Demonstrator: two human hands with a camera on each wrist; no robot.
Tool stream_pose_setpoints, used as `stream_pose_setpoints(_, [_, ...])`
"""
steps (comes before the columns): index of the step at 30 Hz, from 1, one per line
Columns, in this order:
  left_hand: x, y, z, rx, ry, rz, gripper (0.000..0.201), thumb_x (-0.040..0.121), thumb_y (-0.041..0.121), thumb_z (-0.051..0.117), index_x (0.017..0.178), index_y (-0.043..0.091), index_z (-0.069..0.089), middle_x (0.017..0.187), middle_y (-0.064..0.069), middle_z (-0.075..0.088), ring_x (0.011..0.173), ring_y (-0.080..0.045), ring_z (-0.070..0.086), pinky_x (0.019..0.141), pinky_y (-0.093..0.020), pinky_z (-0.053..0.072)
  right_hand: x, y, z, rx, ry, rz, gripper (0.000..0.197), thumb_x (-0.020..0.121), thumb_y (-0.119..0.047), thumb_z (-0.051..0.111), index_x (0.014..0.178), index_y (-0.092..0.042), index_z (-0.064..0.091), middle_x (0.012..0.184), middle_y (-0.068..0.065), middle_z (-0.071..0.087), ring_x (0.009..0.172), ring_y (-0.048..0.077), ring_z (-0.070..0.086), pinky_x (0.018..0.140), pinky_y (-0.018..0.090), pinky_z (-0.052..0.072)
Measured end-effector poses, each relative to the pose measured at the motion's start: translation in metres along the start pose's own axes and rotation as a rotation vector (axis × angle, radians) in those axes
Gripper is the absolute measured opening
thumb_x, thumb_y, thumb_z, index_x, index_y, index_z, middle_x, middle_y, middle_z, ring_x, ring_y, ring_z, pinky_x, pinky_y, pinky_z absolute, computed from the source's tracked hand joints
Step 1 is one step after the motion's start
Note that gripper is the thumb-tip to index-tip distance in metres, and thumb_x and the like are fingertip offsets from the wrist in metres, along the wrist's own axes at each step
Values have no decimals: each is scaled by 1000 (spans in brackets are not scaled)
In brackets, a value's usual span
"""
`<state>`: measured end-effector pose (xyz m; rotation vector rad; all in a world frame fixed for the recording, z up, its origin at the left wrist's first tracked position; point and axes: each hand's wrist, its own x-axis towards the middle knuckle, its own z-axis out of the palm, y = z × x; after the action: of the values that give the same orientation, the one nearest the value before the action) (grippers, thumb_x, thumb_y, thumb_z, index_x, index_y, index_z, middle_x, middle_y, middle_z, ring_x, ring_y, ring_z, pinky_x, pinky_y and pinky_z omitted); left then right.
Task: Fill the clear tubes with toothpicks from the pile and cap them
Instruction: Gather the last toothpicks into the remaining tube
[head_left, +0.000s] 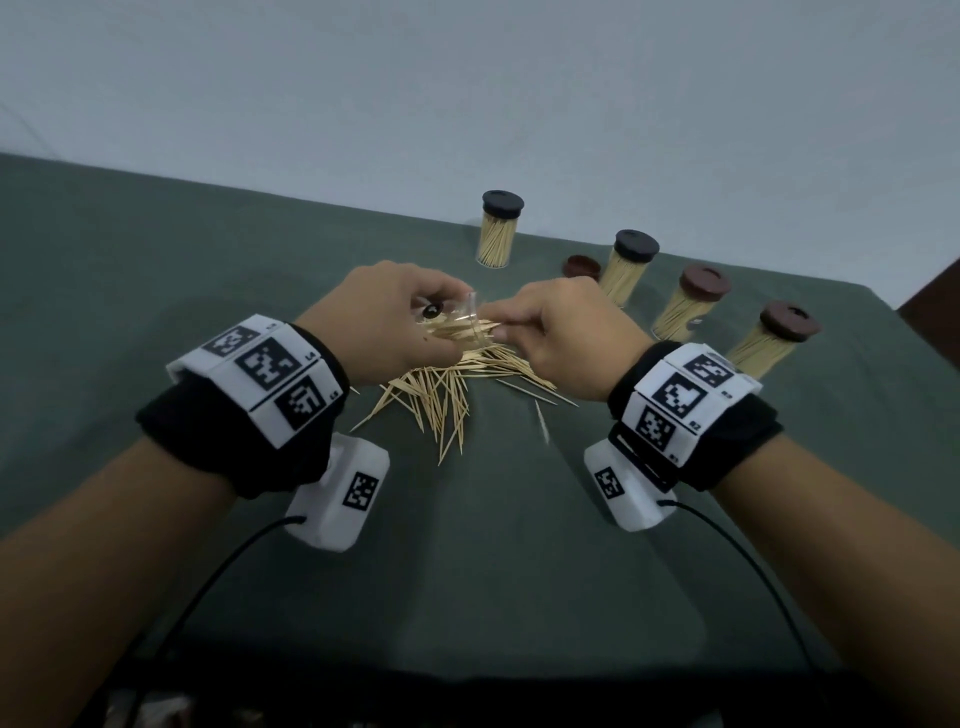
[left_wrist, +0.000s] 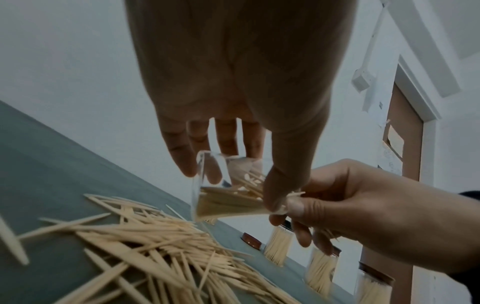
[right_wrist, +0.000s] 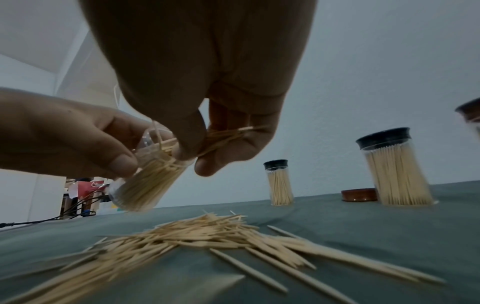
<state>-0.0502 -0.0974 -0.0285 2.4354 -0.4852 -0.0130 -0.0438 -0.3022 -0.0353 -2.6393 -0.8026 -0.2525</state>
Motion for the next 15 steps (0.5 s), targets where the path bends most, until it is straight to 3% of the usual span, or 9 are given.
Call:
stream_pose_setpoints(3, [1,0,1,1,11,-19,49,77,27,78,123,33,64,96,16,62,93,-7,60,64,-2,34,1,0,-4,34,47,70,24,88,-18,68,111,-25,73,82,-8,72,63,-2,56,63,5,37])
stream_pose_setpoints(8, [2,-1,2,-34,-5,-28,52,76,28,79,125,34,62,98,17,62,94,-6,61,63,-4,35,2,2,1,-23,124,2,20,86,-14,70,104,-19,76,88,-3,57,80,7,47,68,3,30])
stream_pose_setpoints(10, [3,0,2,-61,-8,-31,50,75,27,79,122,35,64,94,20,63,95,-7,63,62,-2,37,3,0,3,-48,126,-34,18,86,-8,68,100,-15,77,89,1,55,81,10,47,69,8,30])
stream_pose_setpoints(15, [3,-1,2,-109,-10,-38,46,75,23,79,117,35,67,94,18,67,94,-11,66,58,1,39,3,-5,5,-54,135,-127,12,83,-5,64,82,-8,75,85,1,63,78,18,59,69,32,48])
